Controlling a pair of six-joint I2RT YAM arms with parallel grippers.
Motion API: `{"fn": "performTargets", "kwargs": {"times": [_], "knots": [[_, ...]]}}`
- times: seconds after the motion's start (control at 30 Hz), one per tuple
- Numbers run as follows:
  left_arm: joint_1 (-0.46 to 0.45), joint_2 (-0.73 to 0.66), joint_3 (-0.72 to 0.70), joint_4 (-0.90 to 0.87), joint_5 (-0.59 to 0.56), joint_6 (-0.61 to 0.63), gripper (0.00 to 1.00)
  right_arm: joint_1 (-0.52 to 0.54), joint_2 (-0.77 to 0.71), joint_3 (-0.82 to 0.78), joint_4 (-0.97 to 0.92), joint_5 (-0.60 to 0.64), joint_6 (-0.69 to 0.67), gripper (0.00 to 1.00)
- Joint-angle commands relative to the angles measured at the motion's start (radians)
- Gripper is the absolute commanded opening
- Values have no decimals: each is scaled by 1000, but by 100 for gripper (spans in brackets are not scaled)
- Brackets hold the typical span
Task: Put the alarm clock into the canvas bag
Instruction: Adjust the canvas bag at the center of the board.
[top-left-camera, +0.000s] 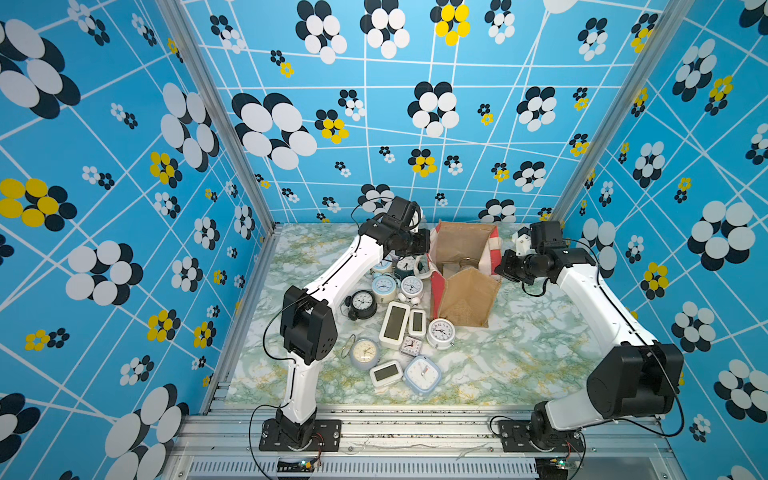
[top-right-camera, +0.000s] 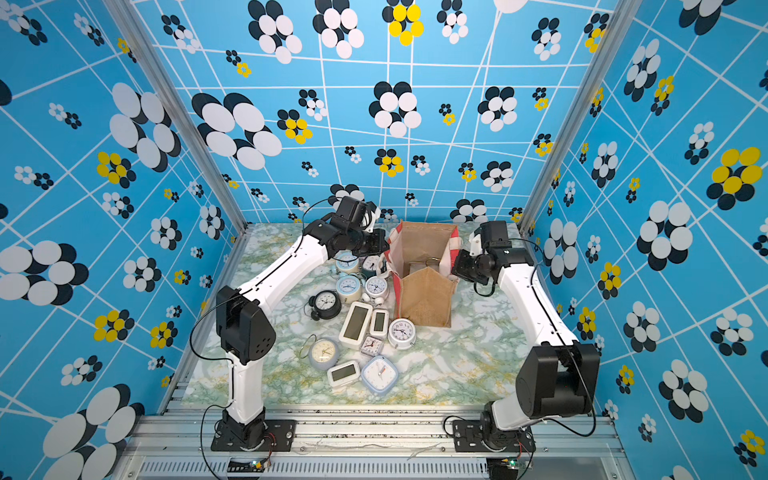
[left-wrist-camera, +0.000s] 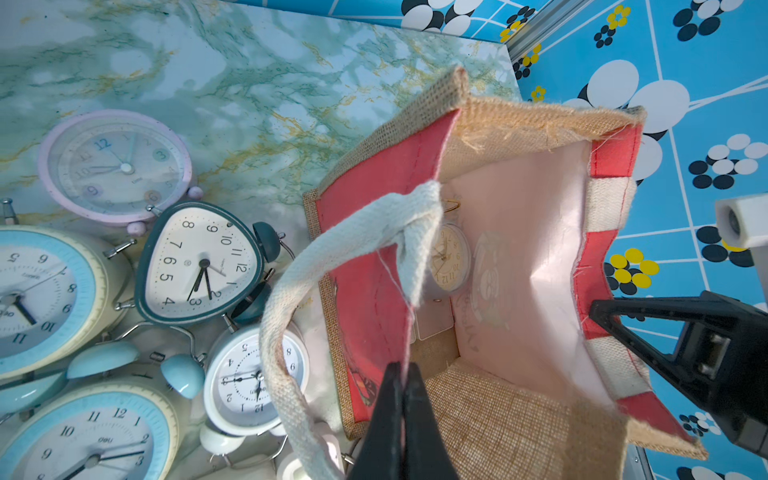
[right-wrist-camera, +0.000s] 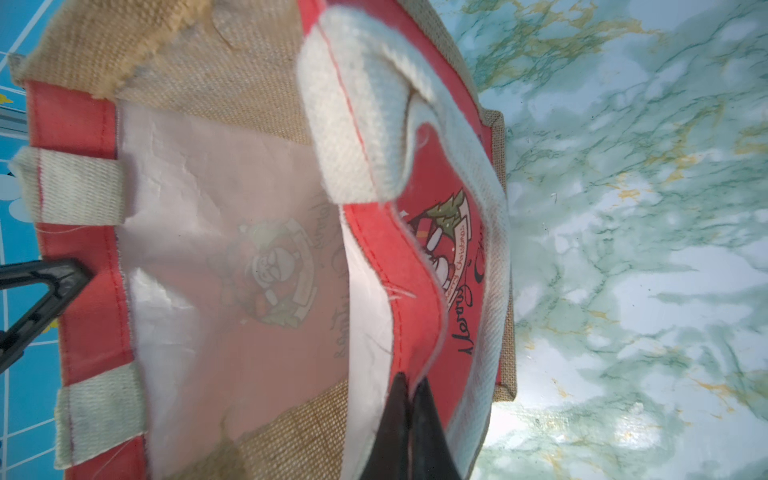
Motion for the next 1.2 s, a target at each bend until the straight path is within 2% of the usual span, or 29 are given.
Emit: {"fn": "performTargets", "kwargs": {"times": [0.0, 0.2, 0.3, 0.53, 0.8, 0.97, 1.17], "knots": [[-22, -58, -25, -54, 32, -7, 0, 10, -45, -30, -102, 27, -13, 0], [-52, -51, -55, -6, 80, -47, 0, 10, -31, -46, -94, 101, -20, 0], [-52, -36, -53, 15, 101, -71, 12, 10, -14, -21, -105, 104, -20, 3], [-52, -53, -51, 29, 126, -76, 34, 15, -83, 42, -175, 189, -35, 29], [-27, -133, -145, 92, 118, -67, 48, 46, -226, 51, -203, 183, -70, 47], [2, -165, -203, 123, 116, -73, 50, 143, -315, 22, -208, 169, -109, 54], [37, -238, -288, 169, 113, -75, 51, 297, -380, -40, -239, 218, -91, 54]]}}
